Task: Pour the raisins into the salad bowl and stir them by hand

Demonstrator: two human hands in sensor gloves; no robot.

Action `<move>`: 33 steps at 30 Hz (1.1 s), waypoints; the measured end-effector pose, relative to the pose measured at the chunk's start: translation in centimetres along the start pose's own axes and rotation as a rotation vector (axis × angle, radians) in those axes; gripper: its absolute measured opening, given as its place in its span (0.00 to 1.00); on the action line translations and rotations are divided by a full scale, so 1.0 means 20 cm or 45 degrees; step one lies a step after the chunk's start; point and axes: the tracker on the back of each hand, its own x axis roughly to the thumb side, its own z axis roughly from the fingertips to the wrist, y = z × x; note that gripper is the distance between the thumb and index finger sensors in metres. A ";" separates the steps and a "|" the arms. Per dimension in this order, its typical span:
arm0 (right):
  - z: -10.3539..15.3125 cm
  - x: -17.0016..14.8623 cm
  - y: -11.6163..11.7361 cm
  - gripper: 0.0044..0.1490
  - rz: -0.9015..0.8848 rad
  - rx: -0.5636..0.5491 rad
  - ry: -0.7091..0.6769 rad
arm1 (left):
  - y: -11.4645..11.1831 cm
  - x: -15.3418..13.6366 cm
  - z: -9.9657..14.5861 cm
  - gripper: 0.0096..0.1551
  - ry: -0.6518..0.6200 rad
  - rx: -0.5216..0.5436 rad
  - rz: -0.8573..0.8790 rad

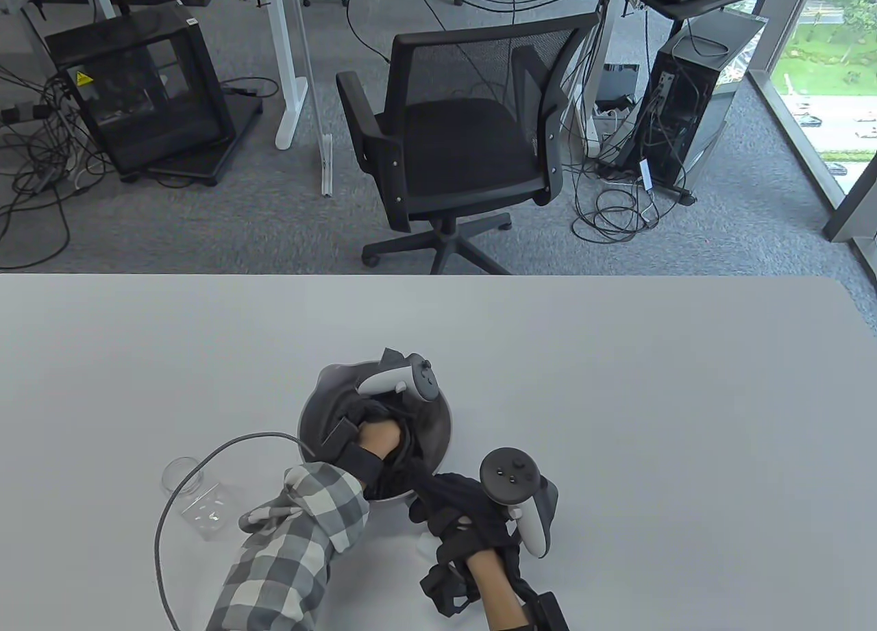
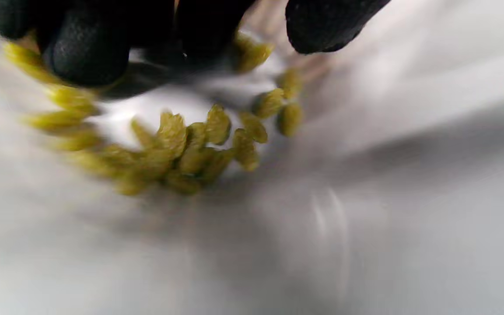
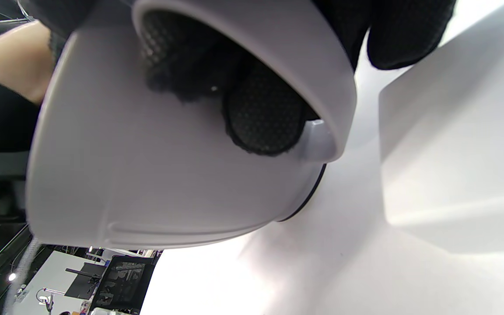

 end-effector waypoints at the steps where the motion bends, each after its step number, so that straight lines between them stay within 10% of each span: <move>1: 0.00 0.00 0.00 0.44 0.002 -0.002 0.000 | 0.00 0.00 -0.01 0.41 -0.033 -0.021 0.026; 10: 0.01 0.00 0.00 0.44 0.015 -0.035 -0.003 | -0.06 -0.05 -0.07 0.22 -0.498 -0.292 0.490; 17: 0.00 -0.01 -0.01 0.44 -0.003 -0.042 0.003 | -0.01 -0.06 -0.02 0.31 -0.004 0.015 0.188; 24: 0.01 0.00 -0.01 0.44 0.009 -0.054 0.003 | -0.04 -0.12 -0.06 0.21 -0.377 -0.159 0.494; 29: 0.00 0.00 -0.01 0.44 0.005 -0.049 0.002 | -0.05 -0.10 -0.06 0.21 -0.358 -0.147 0.503; 33: 0.00 0.00 -0.01 0.44 0.013 -0.055 0.003 | 0.00 -0.09 0.02 0.28 0.131 0.121 0.209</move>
